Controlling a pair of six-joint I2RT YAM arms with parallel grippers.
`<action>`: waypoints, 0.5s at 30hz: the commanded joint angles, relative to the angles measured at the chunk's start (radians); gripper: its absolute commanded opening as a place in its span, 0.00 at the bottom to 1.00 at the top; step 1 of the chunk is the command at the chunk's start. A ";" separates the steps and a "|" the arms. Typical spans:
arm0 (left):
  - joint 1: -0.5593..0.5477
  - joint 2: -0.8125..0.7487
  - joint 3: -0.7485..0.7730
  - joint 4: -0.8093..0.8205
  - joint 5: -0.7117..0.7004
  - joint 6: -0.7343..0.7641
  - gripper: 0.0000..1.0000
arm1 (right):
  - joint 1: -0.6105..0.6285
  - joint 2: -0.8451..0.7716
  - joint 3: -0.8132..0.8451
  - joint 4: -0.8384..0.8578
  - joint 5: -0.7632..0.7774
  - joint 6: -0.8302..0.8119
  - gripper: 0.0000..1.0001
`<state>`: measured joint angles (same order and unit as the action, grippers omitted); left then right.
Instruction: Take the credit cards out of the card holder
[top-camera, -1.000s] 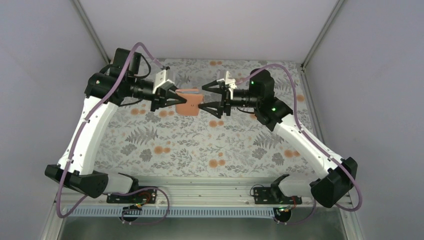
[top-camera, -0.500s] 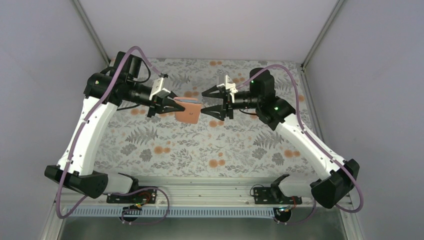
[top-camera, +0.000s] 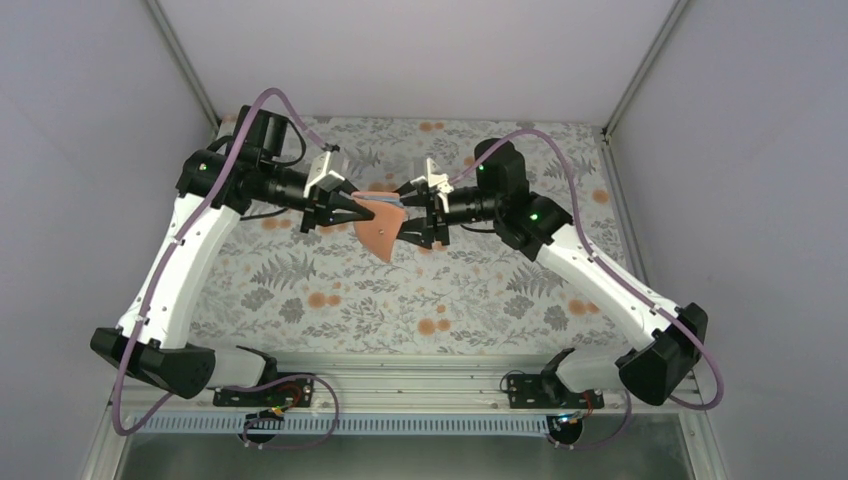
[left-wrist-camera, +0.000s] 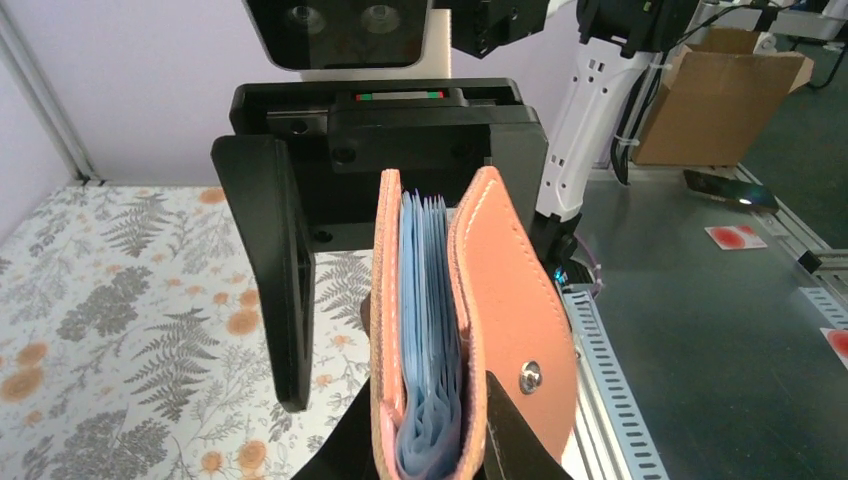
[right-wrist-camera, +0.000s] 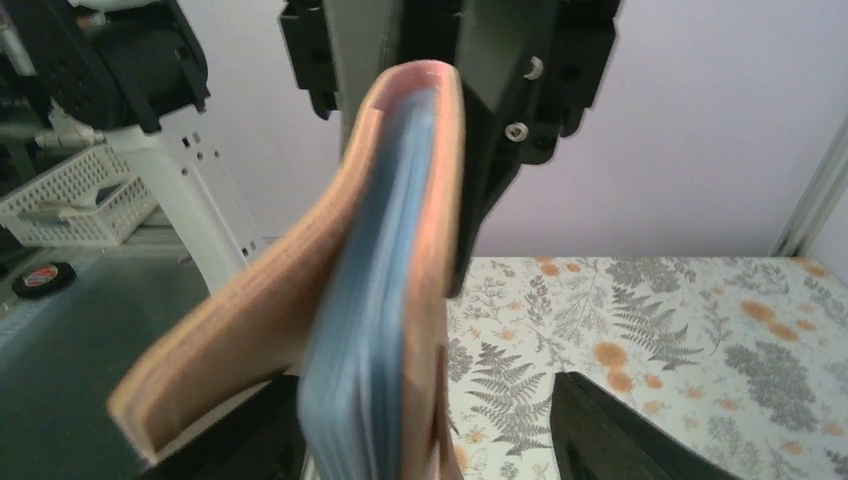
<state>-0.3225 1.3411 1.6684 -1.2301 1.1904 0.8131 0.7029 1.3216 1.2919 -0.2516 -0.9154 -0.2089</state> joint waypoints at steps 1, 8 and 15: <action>-0.014 -0.004 -0.032 0.064 0.024 -0.014 0.02 | 0.038 0.020 0.045 0.057 0.008 0.032 0.51; -0.013 -0.008 0.005 0.097 -0.034 -0.048 0.56 | 0.030 0.010 0.034 0.062 0.129 0.106 0.04; -0.007 -0.022 -0.056 0.387 -0.656 -0.357 1.00 | 0.017 0.123 0.201 -0.134 0.799 0.471 0.04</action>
<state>-0.3325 1.3331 1.6432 -1.0206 0.9379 0.6151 0.7235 1.3640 1.3582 -0.2733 -0.5835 0.0021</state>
